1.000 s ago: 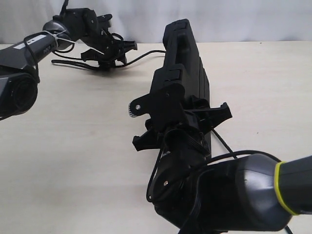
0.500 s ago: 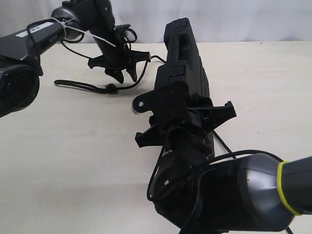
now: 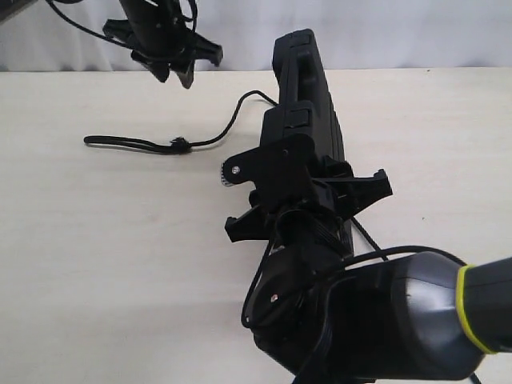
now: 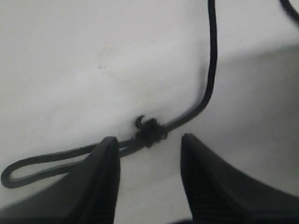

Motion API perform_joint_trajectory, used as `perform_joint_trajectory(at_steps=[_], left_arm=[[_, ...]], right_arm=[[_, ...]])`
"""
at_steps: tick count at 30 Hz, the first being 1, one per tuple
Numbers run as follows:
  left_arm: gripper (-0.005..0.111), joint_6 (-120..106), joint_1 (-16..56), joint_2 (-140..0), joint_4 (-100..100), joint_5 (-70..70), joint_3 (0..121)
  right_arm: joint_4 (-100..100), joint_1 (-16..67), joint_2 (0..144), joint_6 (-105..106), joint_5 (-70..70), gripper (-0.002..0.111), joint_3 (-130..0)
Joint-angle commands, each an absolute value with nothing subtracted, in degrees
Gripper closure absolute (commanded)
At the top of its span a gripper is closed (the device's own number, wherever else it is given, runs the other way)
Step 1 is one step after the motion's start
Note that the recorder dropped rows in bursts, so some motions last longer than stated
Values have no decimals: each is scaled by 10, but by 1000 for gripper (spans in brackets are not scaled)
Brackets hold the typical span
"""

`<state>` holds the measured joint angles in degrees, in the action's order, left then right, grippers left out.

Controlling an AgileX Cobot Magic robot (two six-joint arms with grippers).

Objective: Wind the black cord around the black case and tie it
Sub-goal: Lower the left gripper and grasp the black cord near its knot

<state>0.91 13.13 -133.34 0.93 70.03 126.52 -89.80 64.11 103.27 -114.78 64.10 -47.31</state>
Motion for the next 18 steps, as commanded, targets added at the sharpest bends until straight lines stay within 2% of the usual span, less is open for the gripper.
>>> perform_joint_trajectory(at_steps=[1,10,18], left_arm=[[67,-141,126,-1325,-17,700,1211],[67,-492,133,-1326,-30,695,1173],[67,-511,131,-1372,-30,636,1173]], right_arm=[[-908,641,1024,-1123,660,104,-477],[-907,641,1024,-1112,659,104,-477],[-907,641,1024,-1112,659,104,-477]])
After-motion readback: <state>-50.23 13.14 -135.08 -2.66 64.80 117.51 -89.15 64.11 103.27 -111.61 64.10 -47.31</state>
